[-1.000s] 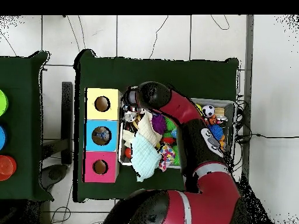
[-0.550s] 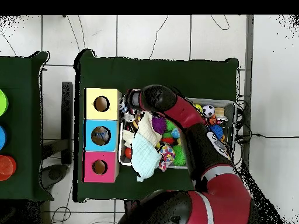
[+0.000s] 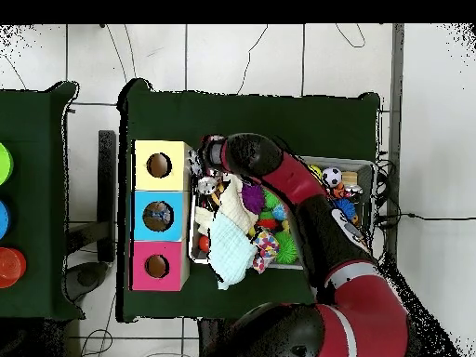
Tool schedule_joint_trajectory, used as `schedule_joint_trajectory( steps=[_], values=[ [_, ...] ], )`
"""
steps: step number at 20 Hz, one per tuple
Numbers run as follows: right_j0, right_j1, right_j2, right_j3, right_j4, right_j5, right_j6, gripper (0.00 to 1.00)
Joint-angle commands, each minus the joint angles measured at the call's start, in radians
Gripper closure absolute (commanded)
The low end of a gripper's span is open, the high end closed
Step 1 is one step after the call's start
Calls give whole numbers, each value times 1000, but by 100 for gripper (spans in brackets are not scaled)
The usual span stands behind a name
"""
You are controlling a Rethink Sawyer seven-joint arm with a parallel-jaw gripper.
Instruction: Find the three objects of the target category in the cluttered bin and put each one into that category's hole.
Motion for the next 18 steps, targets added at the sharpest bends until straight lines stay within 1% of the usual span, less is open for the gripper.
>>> schedule_joint_trajectory(
  steps=[1, 5, 11, 14, 18],
  values=[
    [16, 16, 181, 155, 14, -28, -78, 100],
    [12, 14, 196, 166, 11, -34, -69, 100],
    [1, 6, 222, 175, 24, 2, -51, 100],
    [11, -14, 200, 153, 23, 31, -30, 100],
    [19, -27, 193, 149, 20, 35, -25, 100]
  ],
)
